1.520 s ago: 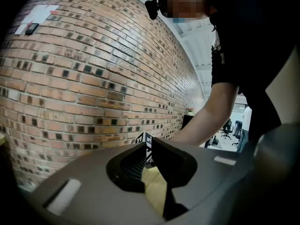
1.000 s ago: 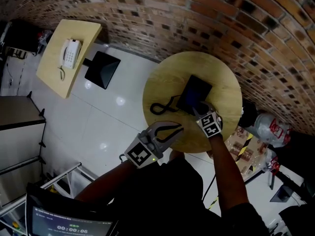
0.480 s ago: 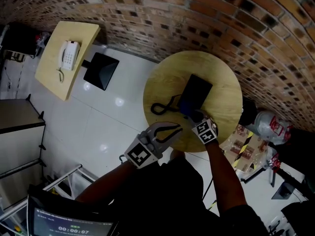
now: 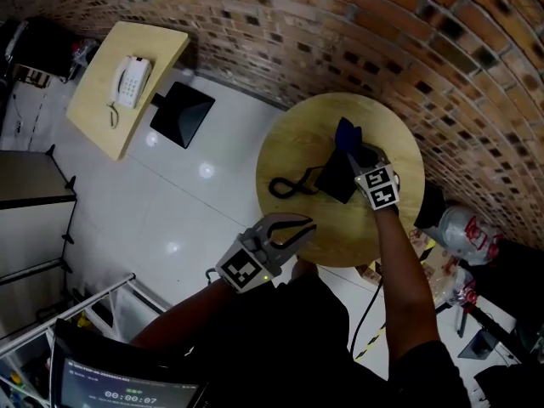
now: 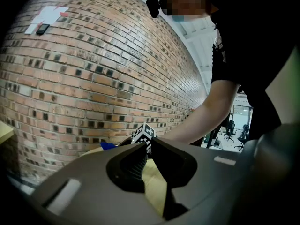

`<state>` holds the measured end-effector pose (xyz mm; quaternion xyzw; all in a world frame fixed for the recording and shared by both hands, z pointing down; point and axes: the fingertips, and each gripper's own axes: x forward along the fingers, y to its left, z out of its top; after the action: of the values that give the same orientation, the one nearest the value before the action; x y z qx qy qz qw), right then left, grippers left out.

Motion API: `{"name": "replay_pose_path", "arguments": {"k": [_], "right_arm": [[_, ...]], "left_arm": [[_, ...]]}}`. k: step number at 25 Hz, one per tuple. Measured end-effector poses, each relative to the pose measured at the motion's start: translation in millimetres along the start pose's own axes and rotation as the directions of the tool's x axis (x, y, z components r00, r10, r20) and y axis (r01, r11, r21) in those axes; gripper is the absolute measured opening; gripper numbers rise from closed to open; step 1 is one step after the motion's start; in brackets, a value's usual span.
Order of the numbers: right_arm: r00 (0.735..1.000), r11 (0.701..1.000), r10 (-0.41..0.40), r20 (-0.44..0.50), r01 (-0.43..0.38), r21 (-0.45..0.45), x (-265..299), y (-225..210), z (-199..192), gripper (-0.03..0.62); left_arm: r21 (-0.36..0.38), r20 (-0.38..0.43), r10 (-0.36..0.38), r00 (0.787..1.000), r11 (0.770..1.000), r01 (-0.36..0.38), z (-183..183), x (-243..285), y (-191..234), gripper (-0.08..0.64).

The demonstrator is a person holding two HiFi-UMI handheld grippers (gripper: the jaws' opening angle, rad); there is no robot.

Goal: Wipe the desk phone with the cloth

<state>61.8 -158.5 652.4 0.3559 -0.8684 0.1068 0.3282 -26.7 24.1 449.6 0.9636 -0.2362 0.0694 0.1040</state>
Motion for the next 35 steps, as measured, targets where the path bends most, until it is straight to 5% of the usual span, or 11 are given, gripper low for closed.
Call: {"name": "replay_pose_path", "arguments": {"k": [7,21,35], "right_arm": [[0.999,0.997,0.028,-0.034,-0.031,-0.077,11.6,10.7,-6.2,0.098],[0.973,0.975,0.181,-0.144,-0.196,-0.1,9.5,132.1,-56.5,0.098],[0.978,0.984,0.165,-0.128,-0.173,-0.047,1.1,143.4,-59.8,0.098]], "left_arm": [[-0.018,0.007,0.05,0.999,0.999,-0.05,-3.6,-11.5,3.8,0.018],[-0.04,-0.001,0.028,1.0,0.999,-0.028,-4.1,-19.8,3.5,0.018],[-0.044,0.0,0.007,1.0,0.999,-0.007,-9.9,-30.4,-2.7,0.018]]}}
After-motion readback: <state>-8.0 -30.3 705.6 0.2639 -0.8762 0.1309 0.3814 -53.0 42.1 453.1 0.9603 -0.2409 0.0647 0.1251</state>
